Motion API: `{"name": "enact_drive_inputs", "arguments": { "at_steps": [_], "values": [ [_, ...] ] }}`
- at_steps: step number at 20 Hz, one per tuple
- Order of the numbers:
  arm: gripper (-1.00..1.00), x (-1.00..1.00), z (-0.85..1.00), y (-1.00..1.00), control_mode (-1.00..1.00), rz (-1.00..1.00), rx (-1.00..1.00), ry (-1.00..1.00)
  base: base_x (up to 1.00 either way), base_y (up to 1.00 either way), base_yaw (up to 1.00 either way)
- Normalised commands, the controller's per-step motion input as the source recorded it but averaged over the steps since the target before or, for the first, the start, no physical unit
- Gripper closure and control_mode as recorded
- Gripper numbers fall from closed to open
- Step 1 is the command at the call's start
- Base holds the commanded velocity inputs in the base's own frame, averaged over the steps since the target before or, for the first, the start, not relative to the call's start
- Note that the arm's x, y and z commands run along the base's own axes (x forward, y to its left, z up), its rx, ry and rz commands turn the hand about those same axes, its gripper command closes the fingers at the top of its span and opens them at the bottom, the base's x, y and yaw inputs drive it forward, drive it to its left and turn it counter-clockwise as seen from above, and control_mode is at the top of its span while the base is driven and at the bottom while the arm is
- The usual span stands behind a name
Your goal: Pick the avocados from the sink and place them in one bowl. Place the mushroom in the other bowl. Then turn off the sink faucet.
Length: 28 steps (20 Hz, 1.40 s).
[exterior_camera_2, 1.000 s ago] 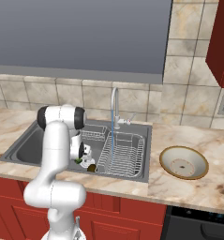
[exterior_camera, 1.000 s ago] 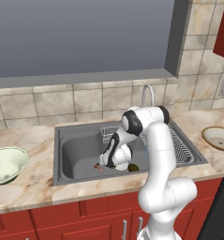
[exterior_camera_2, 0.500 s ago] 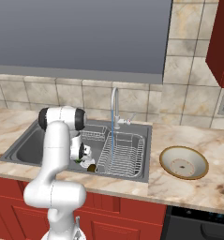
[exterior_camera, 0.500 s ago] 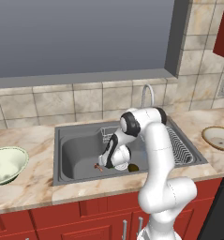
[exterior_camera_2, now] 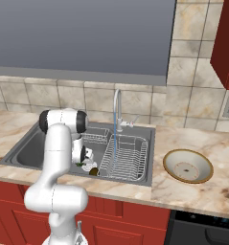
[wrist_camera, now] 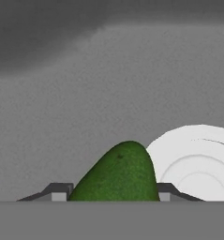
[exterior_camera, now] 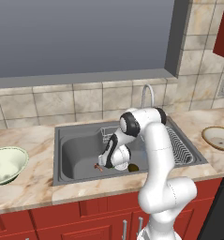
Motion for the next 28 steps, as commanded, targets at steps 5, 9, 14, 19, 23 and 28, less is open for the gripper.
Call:
{"name": "enact_drive_inputs", "arguments": {
  "at_steps": [5, 9, 14, 19, 23, 28],
  "values": [
    [1.00, -0.15, 0.10, 0.00, -1.00, 0.00, 0.00, 0.01, 0.00, 0.00, 0.00],
    [1.00, -0.35, 0.44, 0.00, -1.00, 0.00, 0.00, -0.04, 0.00, 0.00, 0.00],
    [1.00, -0.13, 0.52, 0.00, -1.00, 0.00, 0.00, 0.00, 0.00, 0.00, 0.00],
    [1.00, -0.07, 0.56, 0.00, -1.00, 0.00, 0.00, 0.00, 0.00, 0.00, 0.00],
    [1.00, 0.00, 0.62, 0.00, -1.00, 0.00, 0.00, 0.00, 0.00, 0.00, 0.00],
    [1.00, -0.05, 0.64, 0.00, -1.00, 0.00, 0.00, 0.00, 0.00, 0.00, 0.00]
  ]
}}
